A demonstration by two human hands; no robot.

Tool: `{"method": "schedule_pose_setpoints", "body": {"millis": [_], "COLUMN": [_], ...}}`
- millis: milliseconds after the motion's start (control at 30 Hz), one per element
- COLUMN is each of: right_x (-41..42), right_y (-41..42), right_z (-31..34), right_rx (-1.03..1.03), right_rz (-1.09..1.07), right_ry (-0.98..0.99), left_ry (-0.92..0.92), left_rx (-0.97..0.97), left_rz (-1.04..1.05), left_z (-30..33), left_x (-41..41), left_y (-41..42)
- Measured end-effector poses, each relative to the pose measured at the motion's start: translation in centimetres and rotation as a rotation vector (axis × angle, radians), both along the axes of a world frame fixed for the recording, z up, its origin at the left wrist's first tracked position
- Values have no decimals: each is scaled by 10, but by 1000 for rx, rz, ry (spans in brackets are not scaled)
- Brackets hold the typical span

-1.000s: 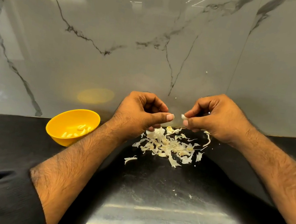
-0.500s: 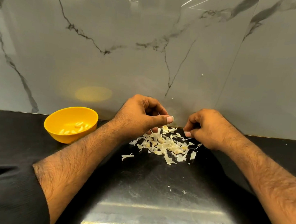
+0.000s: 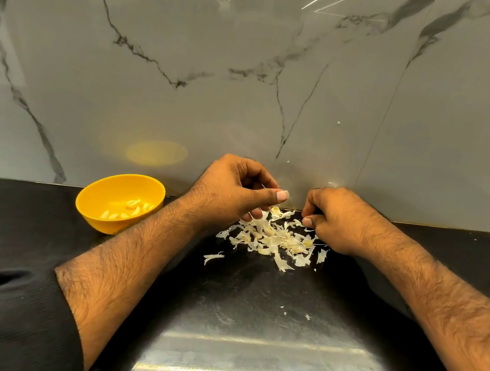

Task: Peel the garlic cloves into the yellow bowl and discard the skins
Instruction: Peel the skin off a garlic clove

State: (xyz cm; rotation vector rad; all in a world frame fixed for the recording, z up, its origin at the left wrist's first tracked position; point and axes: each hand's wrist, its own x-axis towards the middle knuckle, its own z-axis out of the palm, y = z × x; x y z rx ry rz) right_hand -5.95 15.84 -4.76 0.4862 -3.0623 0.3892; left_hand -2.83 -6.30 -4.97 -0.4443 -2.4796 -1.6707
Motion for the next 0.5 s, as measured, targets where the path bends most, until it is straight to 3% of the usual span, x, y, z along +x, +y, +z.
{"method": "schedule_pose_setpoints", "body": {"millis": [133, 267, 333, 400, 500], "right_x": [3, 5, 5, 1, -3], "right_y": [2, -7, -5, 1, 8], "right_z": [5, -3, -4, -4, -1], "right_rx": [-187, 112, 123, -70, -682], "right_rz": [7, -19, -11, -13, 6], "right_ry": [194, 33, 46, 39, -114], "left_ry": [-1, -4, -5, -7, -11], "left_rx": [-5, -2, -7, -9, -12], "left_rz": [-2, -7, -2, 6, 14], "left_z": [1, 2, 3, 3, 4], "left_x": [0, 2, 4, 4, 3], "left_y": [-2, 0, -1, -3, -5]}}
